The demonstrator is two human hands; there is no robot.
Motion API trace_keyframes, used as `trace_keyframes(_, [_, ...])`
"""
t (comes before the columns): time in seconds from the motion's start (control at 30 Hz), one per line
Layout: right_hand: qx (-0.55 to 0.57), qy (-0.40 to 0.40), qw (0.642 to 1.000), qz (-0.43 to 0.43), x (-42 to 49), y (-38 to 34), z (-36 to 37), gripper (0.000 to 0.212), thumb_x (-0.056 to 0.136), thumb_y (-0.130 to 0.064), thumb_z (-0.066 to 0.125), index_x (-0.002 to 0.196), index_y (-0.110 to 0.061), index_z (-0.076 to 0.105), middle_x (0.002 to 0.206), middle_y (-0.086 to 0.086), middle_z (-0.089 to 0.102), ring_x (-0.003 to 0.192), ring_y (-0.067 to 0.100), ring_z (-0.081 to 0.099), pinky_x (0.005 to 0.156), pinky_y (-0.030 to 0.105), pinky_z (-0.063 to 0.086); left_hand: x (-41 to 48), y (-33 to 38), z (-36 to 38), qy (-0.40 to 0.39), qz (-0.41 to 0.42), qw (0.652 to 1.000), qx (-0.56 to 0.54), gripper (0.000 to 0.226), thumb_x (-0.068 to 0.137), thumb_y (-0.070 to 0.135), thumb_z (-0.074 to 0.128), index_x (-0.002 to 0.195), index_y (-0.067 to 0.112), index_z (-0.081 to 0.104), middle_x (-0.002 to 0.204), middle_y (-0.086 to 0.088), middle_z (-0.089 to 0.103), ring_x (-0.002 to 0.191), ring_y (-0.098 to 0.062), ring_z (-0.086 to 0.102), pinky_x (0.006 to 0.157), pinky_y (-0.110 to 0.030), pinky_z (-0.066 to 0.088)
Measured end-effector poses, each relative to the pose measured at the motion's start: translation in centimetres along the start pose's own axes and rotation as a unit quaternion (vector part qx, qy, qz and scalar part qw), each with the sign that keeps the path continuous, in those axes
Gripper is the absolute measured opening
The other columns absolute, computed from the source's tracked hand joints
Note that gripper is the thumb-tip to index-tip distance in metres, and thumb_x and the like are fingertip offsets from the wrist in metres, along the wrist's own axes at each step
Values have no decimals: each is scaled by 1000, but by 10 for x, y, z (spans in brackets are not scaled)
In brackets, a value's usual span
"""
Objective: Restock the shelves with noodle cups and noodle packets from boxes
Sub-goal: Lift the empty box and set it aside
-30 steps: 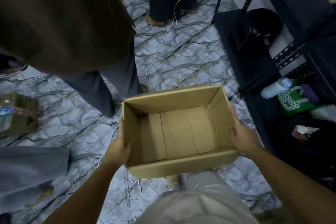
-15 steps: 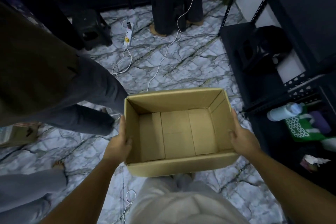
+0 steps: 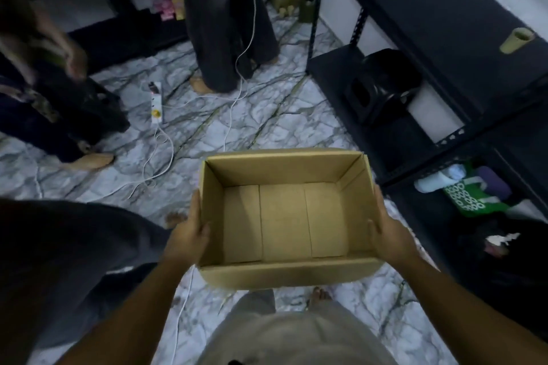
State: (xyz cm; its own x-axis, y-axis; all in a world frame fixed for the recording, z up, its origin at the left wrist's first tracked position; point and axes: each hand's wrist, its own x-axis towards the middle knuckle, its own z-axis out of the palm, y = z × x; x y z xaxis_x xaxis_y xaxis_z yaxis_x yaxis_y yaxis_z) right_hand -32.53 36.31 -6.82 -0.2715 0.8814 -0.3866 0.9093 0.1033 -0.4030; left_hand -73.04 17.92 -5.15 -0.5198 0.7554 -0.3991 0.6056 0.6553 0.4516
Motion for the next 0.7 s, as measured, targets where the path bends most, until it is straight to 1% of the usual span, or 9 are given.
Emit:
trace_keyframes(0.03, [10,3,1000,18,2,-5,-1,82,106,-20,47,157,-38,-14,62,11,58,47,19,49,44,29,29,18,2,-6,-12,12,1000,3,90,103,21,54,163,35,-11,118,-25,70,96,-42,69,87,-46,53])
trace_keyframes(0.1, [34,22,998,56,2,-20,-5,81,106,-20,47,156,-39,-14,62,6,54,54,26,56,50,34,39,55,11,-20,-38,38,999,4,88,102,24,53,162,42,-10,115,-20,72,95,-39,70,81,-43,52])
trace_keyframes(0.2, [54,56,990,117,-1,-31,-8,80,105,-15,44,155,-37,-13,62,7,55,61,31,59,55,36,37,109,41,-36,-69,89,993,14,86,103,18,53,164,36,-6,123,-22,69,98,-40,69,73,-36,46])
trace_keyframes(0.33, [98,85,972,197,-4,-25,-4,79,105,-18,42,158,-37,-14,61,9,57,58,28,59,73,46,52,162,96,-44,-106,173,978,51,88,102,13,54,165,31,-6,129,-20,67,101,-41,68,78,-38,49])
trace_keyframes(0.43, [120,113,958,236,-2,-18,1,84,105,-18,43,154,-40,-21,56,6,53,51,24,55,81,51,55,203,136,-39,-137,225,961,88,93,100,14,55,163,38,-8,119,-19,71,93,-38,69,77,-39,51])
trace_keyframes(0.5, [132,115,944,278,3,-15,-1,82,106,-17,42,157,-34,-20,72,15,66,72,33,66,92,53,51,226,162,-33,-154,261,947,104,94,99,16,55,162,43,-11,119,-18,71,93,-38,70,81,-46,56])
trace_keyframes(0.57, [138,109,935,307,7,-15,-8,77,107,-20,40,155,-34,-20,96,21,71,92,37,67,91,43,49,245,188,-28,-159,282,937,133,93,100,14,54,163,36,-10,120,-20,70,92,-38,69,82,-48,56])
trace_keyframes(0.63, [148,97,927,331,5,-22,-18,78,107,-24,38,153,-35,-23,121,21,66,100,34,66,85,35,42,259,215,-25,-168,298,927,155,92,100,11,54,164,31,-8,109,-22,72,83,-37,68,75,-44,54])
trace_keyframes(0.7, [168,99,913,358,8,-25,-24,76,106,-33,35,158,-32,-20,138,20,57,114,35,62,92,39,45,266,241,-24,-175,319,917,165,90,100,9,53,165,28,-7,95,-20,71,70,-30,60,66,-38,45])
